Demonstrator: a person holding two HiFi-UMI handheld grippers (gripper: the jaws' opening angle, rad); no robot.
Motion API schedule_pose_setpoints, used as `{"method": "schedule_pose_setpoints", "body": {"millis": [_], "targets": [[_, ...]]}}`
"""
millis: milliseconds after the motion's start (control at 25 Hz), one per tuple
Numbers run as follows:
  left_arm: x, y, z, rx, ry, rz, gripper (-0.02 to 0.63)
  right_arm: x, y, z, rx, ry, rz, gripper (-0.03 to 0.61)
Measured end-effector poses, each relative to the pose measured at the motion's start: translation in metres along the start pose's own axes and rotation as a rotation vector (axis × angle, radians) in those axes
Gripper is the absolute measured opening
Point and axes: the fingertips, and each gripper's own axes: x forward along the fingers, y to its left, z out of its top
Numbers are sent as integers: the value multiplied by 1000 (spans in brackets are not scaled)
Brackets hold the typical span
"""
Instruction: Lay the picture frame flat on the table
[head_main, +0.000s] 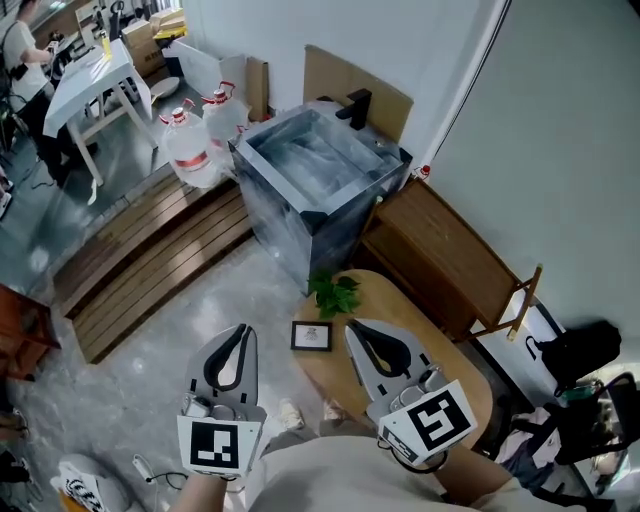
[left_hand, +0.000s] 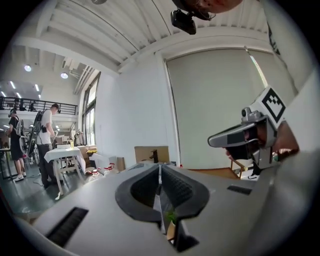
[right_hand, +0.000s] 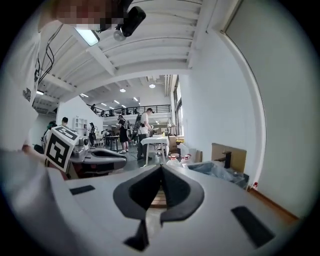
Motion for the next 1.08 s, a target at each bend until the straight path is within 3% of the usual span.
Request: {"method": "schedule_pose_setpoints", "body": {"millis": [360, 1080], "targets": [[-7, -13, 20, 69, -26, -24, 18, -9, -6, 20, -96, -24, -50, -3], [-4, -17, 19, 79, -33, -40, 17, -11, -10, 25, -111, -48, -68, -3]]}}
